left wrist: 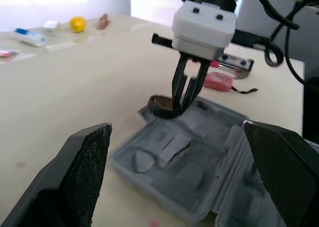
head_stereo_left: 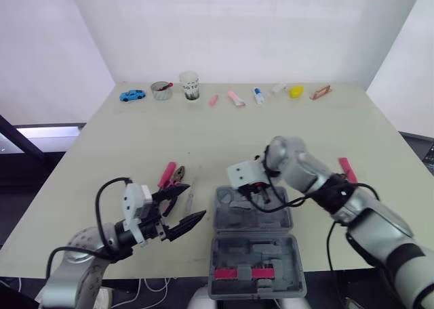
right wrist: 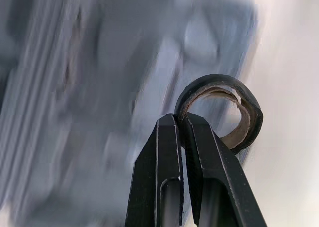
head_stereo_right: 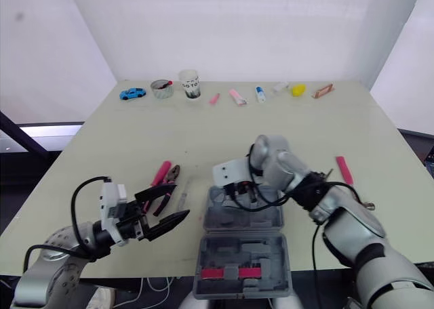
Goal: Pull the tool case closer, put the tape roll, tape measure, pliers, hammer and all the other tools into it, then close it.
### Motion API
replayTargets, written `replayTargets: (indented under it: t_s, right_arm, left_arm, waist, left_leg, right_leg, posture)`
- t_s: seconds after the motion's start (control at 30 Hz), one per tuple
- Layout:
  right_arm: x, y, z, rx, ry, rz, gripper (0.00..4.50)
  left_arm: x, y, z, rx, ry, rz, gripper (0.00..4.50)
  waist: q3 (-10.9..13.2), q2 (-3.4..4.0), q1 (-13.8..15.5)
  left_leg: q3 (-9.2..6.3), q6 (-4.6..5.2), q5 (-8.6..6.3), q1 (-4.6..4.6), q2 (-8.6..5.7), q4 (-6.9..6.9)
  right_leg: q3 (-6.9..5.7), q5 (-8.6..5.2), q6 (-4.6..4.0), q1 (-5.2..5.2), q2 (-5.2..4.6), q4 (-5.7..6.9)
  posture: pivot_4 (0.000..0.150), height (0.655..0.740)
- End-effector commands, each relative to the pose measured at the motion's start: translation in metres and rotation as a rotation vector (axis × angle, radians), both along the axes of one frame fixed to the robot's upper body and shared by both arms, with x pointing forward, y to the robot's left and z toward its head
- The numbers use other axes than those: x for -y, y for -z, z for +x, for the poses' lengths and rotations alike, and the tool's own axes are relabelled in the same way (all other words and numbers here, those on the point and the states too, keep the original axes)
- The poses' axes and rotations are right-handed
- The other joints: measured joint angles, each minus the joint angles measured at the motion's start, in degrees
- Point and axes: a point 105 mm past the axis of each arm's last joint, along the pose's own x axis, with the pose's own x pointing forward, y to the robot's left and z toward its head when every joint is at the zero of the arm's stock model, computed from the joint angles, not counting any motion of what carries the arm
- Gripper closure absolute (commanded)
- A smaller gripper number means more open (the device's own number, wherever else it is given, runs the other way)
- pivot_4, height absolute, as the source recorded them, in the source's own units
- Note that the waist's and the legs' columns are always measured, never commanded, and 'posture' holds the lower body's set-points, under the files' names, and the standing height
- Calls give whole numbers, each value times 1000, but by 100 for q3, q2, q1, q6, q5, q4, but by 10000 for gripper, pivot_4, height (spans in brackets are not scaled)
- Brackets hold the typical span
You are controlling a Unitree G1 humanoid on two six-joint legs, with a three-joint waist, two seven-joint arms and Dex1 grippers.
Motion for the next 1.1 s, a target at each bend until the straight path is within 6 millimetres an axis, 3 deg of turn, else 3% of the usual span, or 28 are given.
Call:
replayTargets:
  t_s: [0.03, 0.23, 0.53, 0.93, 1.07, 1.1]
  right_arm:
    - [-19, -11, 3, 51, -53, 29, 44486]
    - [-35, 0, 0, 59, -102, 26, 44486]
    - [-30, 14, 1, 50, -105, -3, 44486]
    - [-28, 13, 2, 45, -92, 9, 44486]
    - [-32, 8, 2, 45, -91, 39, 33410]
    - [-32, 7, 2, 51, -99, 39, 26920]
  left_arm:
    - [-13, -12, -5, 46, -54, 26, 0]
    - [-29, -14, -7, 55, -126, 39, 0]
    - [-29, -15, -3, 60, -130, 41, 0]
    - [-27, -14, 2, 60, -107, 46, 0]
    - [-26, -12, 1, 57, -105, 47, 0]
    - [-26, -12, 1, 56, -104, 48, 0]
  waist:
    - [1, 1, 17]
    - [2, 2, 42]
    - [2, 3, 21]
    - [2, 3, -59]
    - [2, 3, -90]
    - [2, 3, -92]
  left_leg:
    - [-2, -1, 0, 0, 0, -1]
    - [-3, -6, 3, 0, 0, -1]
    - [-5, -16, 8, 0, -3, -11]
    - [-6, -18, 10, 0, -2, -19]
    - [-7, -18, 10, 0, -1, -20]
    - [-7, -19, 10, 0, -1, -21]
  right_leg:
    - [-3, 0, 0, 1, 0, -1]
    - [-9, 1, -1, 0, -6, -4]
    - [-11, 4, -6, -1, -3, -2]
    - [-11, 4, -6, -3, -3, -4]
    - [-11, 4, -7, -3, -3, -4]
    - [-11, 5, -7, -3, -3, -4]
  posture:
    - [1500, 7400]
    - [1500, 7400]
    - [1500, 7400]
    - [1500, 7400]
    - [1500, 7400]
    - [1500, 7400]
